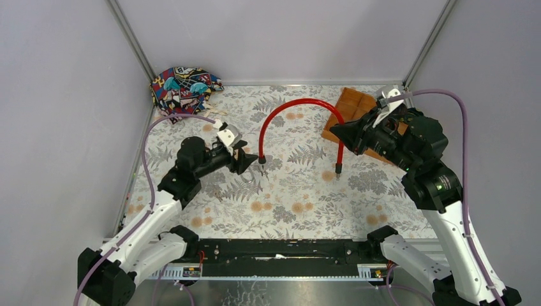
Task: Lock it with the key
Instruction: Pick up the lock from the center of the board.
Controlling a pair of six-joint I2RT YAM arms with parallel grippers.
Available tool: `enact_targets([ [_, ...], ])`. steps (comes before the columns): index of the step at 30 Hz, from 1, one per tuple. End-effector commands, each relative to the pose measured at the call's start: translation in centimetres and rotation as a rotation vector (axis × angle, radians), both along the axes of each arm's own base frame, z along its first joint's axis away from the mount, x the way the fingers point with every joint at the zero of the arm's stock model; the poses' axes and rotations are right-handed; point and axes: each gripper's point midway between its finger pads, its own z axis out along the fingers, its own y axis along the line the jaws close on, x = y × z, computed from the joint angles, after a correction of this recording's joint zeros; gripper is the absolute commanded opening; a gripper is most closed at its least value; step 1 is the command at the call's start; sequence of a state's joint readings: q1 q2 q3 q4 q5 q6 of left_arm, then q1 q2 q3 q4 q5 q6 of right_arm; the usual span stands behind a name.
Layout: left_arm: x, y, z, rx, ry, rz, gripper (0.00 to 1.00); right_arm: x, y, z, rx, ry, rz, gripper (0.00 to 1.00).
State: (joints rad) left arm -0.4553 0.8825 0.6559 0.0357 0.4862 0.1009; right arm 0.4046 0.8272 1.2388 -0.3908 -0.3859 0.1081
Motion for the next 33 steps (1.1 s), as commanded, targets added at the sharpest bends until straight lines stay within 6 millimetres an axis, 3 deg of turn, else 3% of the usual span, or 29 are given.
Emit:
enact_targets([
  [1, 1.7, -0.7, 2.1, -0.031, -0.063, 0.059, 0.67, -0.4, 0.2, 5.8, 0.137, -0.127, 0.009, 0.00],
  [5, 0.7, -1.8, 0.6, -0.016, 0.003, 0.008, 0.68, -0.3, 0.2, 6.1, 0.148, -0.132, 0.004, 0.00],
  [11, -0.9, -2.8, 1.3, -0.052, 0.003, -0.082, 0.69, 0.1, 0.2, 6.1, 0.130, -0.134, -0.005, 0.00],
  [16, -1.9, -1.2, -0.2, 0.028, -0.029, -0.077, 0.74, 1.8, -2.6, 6.0, 0.097, -0.128, -0.194, 0.00],
  [19, -2.8, -0.9, 0.1, 0.026, -0.079, -0.103, 0.75, 2.5, -3.7, 5.4, 0.086, -0.118, -0.270, 0.00],
  [23, -3.3, -1.6, 1.7, -0.046, -0.097, -0.132, 0.75, 2.5, -3.0, 4.5, 0.101, -0.086, -0.239, 0.00],
  [25, -2.7, -2.1, 2.5, -0.066, -0.088, -0.121, 0.76, 2.6, -2.9, 4.2, 0.106, -0.075, -0.236, 0.00],
  [30, 2.5, -2.3, 3.4, -0.125, -0.022, 0.081, 0.79, 2.7, -2.7, 4.3, 0.114, -0.072, -0.230, 0.00],
  [33, 4.5, -2.5, 3.9, -0.128, -0.096, 0.137, 0.79, 2.7, -2.6, 4.4, 0.124, -0.064, -0.230, 0.00],
])
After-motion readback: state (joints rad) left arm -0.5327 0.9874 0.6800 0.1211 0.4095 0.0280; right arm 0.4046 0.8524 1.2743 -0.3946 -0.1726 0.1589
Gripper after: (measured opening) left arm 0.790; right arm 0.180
